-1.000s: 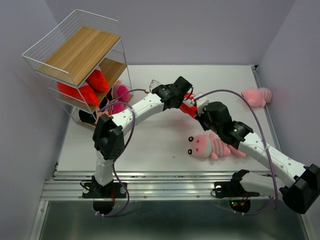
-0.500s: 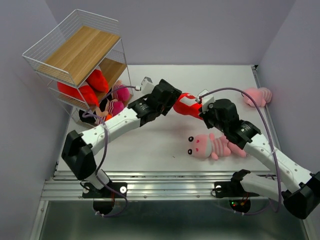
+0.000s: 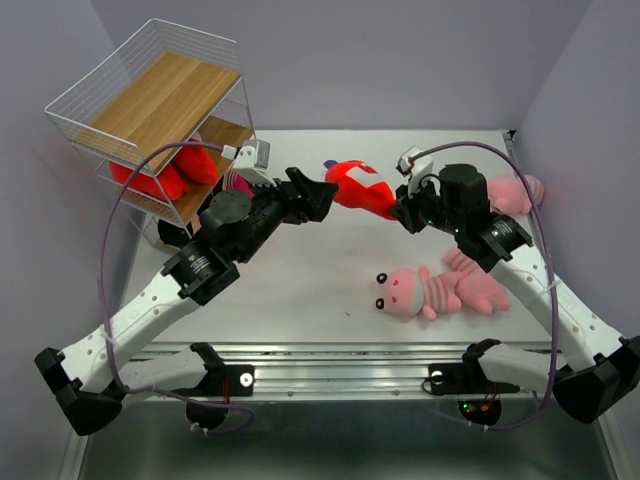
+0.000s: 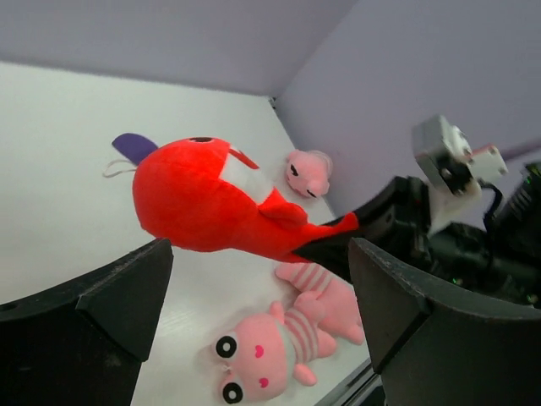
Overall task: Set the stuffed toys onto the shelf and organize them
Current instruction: Pass the stuffed toy from the left arm to the right, then place the stuffed toy onto shelf
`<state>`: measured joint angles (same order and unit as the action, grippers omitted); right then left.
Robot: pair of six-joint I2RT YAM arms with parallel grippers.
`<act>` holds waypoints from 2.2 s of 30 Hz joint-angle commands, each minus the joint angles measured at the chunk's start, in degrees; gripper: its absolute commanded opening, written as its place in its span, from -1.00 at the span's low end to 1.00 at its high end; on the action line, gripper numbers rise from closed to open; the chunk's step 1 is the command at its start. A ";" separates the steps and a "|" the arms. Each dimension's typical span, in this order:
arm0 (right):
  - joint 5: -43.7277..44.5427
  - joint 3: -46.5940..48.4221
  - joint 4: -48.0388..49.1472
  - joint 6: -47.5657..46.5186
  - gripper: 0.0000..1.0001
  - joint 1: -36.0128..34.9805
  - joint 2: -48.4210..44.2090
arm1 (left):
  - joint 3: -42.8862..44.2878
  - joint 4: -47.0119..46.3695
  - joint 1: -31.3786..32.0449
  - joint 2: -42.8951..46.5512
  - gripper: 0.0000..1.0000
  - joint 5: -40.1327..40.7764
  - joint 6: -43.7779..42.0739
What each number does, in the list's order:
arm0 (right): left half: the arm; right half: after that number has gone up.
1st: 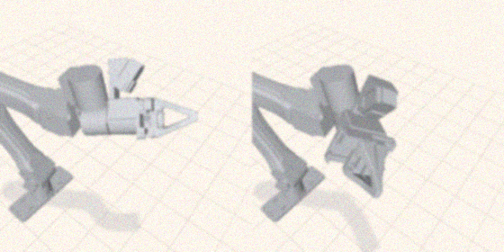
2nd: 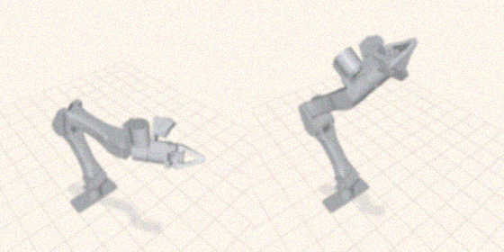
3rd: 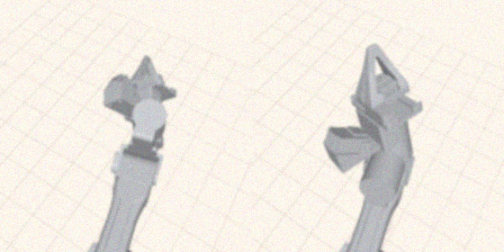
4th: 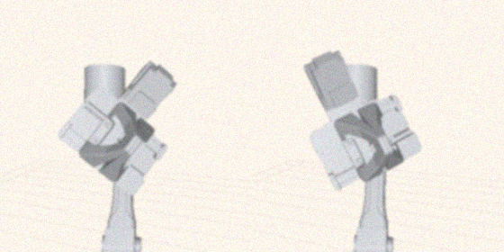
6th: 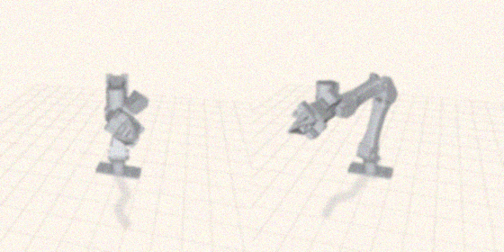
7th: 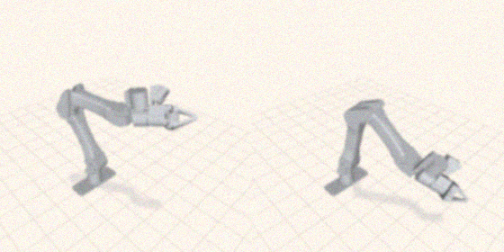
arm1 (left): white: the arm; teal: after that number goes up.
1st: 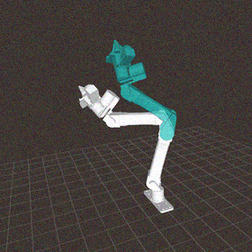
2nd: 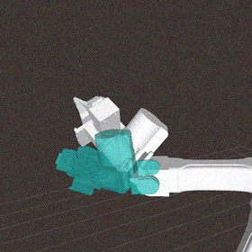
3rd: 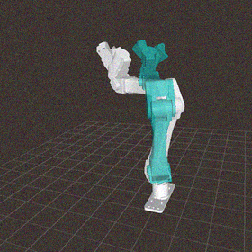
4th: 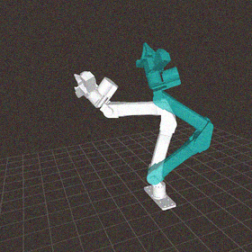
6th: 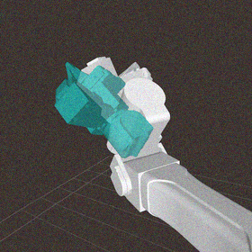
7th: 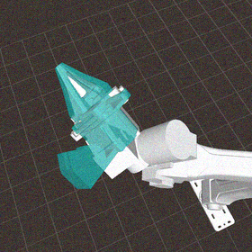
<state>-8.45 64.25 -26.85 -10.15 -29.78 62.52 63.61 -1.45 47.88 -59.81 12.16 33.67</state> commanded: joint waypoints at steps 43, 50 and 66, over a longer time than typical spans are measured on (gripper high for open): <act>-29.26 58.62 18.85 35.55 -0.99 -4.15 53.05 | 28.59 20.88 0.02 18.41 0.91 -2.15 -24.44; -26.45 61.61 19.82 35.64 -0.99 -5.81 56.48 | 27.44 21.76 0.02 20.00 0.91 -0.04 -24.97; -17.40 69.08 24.57 38.63 -0.99 -8.72 65.53 | 22.96 20.88 0.02 23.86 0.91 3.22 -24.44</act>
<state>-29.15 130.80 -8.29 27.07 -38.20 127.72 87.70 22.46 47.88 -36.99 14.26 9.45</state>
